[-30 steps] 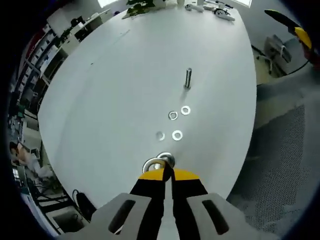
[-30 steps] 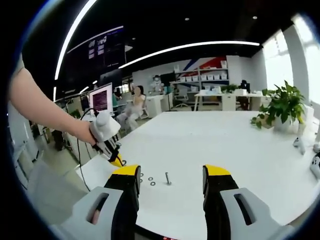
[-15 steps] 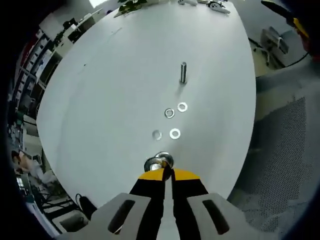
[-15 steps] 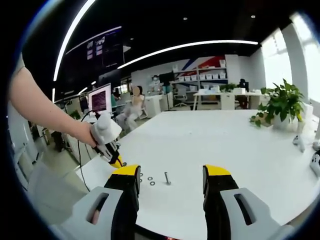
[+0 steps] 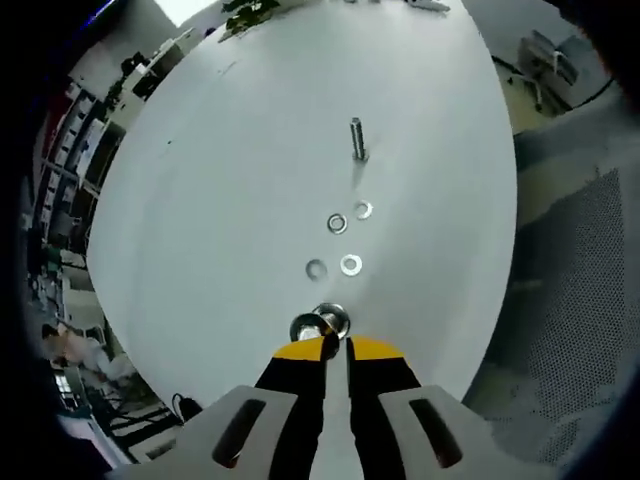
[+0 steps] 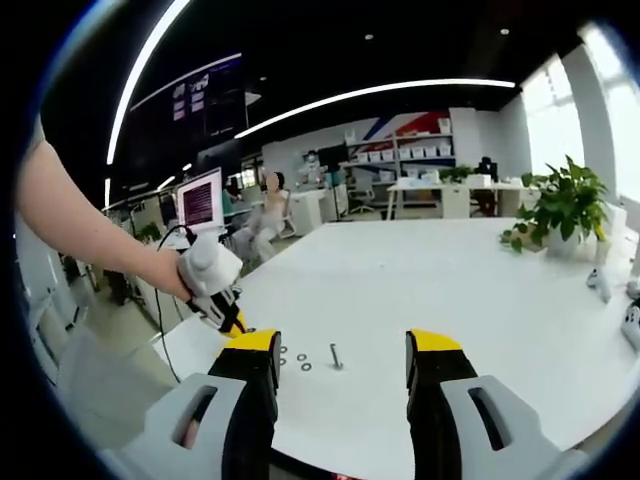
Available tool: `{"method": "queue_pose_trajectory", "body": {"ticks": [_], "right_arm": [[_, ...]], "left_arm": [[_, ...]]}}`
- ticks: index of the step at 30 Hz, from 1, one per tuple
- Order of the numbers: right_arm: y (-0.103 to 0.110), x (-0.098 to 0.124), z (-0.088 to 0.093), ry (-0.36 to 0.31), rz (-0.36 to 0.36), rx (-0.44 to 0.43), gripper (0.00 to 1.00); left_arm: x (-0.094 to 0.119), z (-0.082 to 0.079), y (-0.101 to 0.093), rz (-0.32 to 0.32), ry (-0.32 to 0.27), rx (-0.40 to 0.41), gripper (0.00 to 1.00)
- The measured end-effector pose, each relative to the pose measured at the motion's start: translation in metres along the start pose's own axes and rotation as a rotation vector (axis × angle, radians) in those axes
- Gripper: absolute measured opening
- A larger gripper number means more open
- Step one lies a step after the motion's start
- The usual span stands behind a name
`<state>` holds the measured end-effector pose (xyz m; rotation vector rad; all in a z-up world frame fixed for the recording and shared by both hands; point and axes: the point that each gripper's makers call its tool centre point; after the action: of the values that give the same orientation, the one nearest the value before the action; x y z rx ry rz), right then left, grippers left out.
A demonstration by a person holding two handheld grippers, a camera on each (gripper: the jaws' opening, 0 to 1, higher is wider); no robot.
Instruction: Place the washer onto the threaded stud by aligning its center hole with the stud, sliding it down to the base, and recovering from edge contact or off-axis alignment until the washer reaches the visible bottom stop.
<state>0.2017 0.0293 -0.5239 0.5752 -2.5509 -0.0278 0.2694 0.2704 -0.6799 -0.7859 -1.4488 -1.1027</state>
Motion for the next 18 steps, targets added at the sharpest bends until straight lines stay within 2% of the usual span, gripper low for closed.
{"method": "queue_pose_trajectory", "body": {"ticks": [1,3,4,6,12,15,18], "right_arm": [[0.0004,0.0000,0.0001,0.000,-0.002,-0.001,0.53],[0.0012,-0.0001,0.0005,0.002,-0.005,0.000,0.53],[0.0014,-0.0001,0.0005,0.001,-0.005,0.002,0.53],[0.0018,-0.0004,0.0004,0.001,-0.009,0.000,0.53],[0.0027,-0.0009,0.0006,0.003,-0.014,0.004,0.53],[0.0020,-0.0004,0.0010,0.003,-0.016,-0.001,0.53],[0.0009,-0.0001,0.0015,0.003,-0.016,-0.008,0.53]], "left_arm": [[0.0016,-0.0009,0.0025,-0.005,-0.014,0.027,0.05],[0.0018,-0.0069,0.0029,0.044,-0.072,0.136,0.06],[0.0036,-0.0081,0.0017,0.057,-0.082,0.140,0.07],[0.0069,-0.0074,0.0028,0.033,-0.083,0.110,0.06],[0.0014,-0.0049,0.0017,0.065,-0.098,0.191,0.05],[0.0004,-0.0028,0.0013,0.047,-0.091,0.173,0.04],[0.0041,-0.0061,0.0018,0.061,-0.118,0.215,0.05]]}}
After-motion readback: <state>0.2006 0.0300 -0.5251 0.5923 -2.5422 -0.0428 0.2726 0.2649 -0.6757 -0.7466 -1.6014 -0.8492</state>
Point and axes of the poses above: the point that each gripper's makers call its tool centre point, and the gripper's own axes: x roughly backward along the fingers, y roughly to its left, z roughly out of its underside, and after that the axes turned 12 degrees about y, right-handed
